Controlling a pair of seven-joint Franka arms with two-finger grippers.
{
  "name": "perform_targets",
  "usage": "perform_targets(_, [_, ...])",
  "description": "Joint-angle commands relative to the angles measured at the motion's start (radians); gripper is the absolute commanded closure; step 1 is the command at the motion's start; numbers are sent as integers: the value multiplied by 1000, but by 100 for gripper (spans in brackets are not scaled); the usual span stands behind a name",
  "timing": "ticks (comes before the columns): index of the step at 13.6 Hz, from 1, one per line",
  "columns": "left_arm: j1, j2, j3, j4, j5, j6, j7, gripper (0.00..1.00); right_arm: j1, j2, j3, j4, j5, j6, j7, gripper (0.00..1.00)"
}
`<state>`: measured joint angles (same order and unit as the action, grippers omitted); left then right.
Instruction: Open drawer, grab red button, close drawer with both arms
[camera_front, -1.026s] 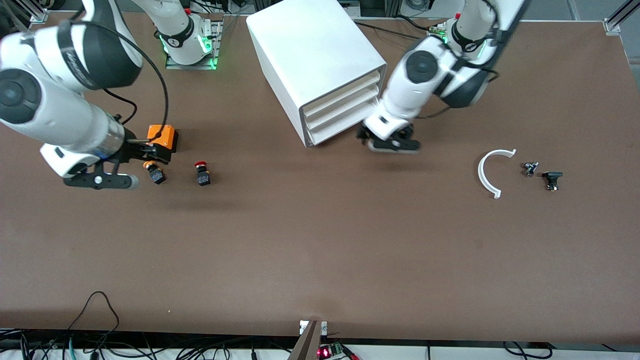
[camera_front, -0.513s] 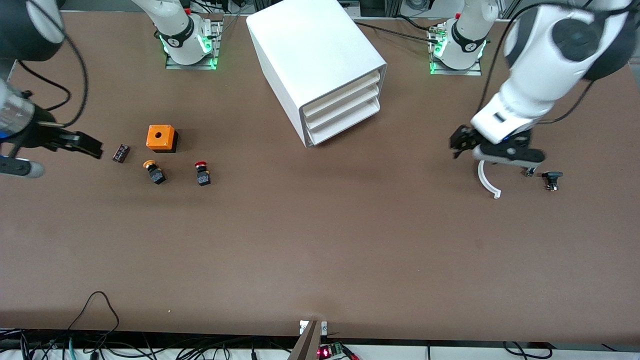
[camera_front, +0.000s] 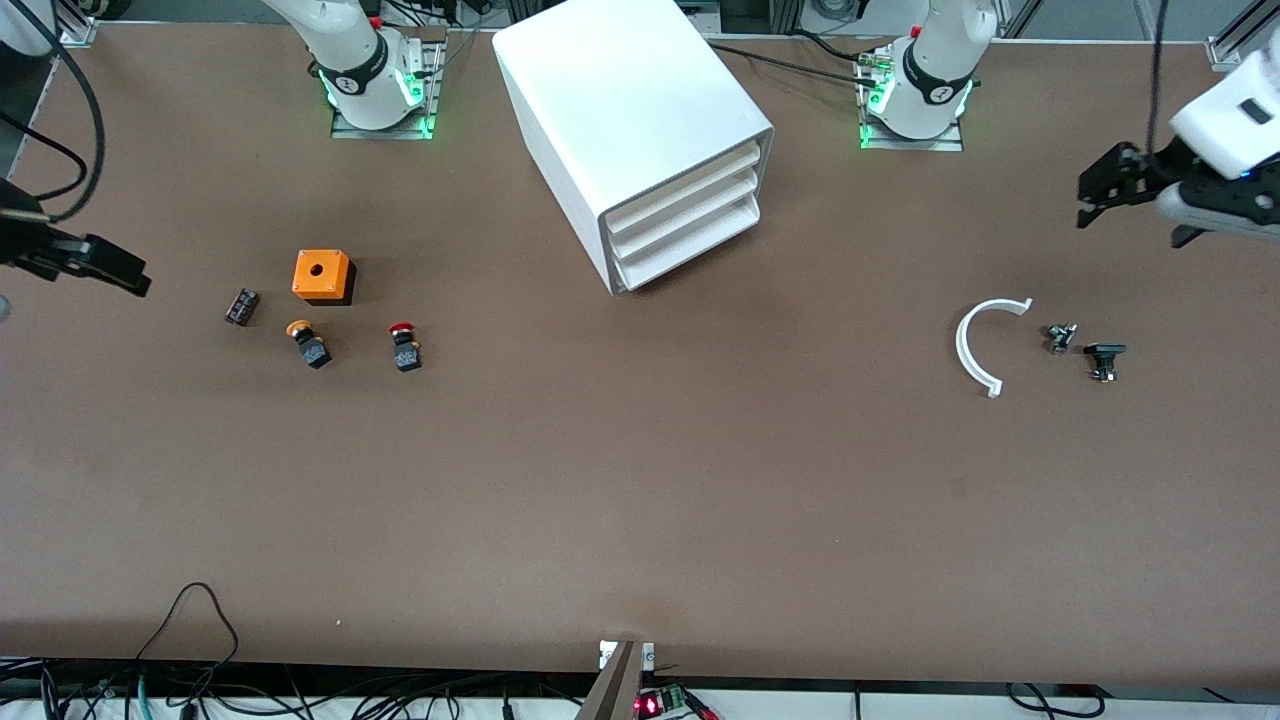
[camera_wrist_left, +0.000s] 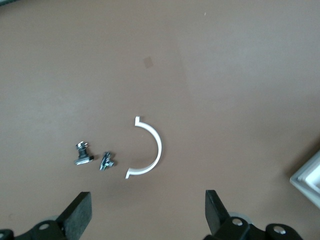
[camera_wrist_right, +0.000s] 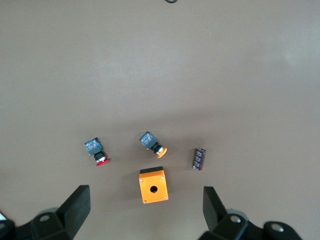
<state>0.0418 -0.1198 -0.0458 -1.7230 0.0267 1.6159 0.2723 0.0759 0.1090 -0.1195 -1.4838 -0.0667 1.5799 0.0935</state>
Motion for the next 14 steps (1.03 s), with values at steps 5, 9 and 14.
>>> perform_targets(5, [-11, 17, -5, 49, 9, -44, 44, 0, 10, -70, -57, -71, 47, -46, -97, 0])
perform_targets(9, [-10, 19, 1, 51, -25, -56, -13, 0, 10, -181, -52, -207, 41, 9, -84, 0])
perform_targets(14, [-8, 26, 4, 49, -28, -57, -67, 0, 10, -181, -55, -201, 53, 17, -84, 0])
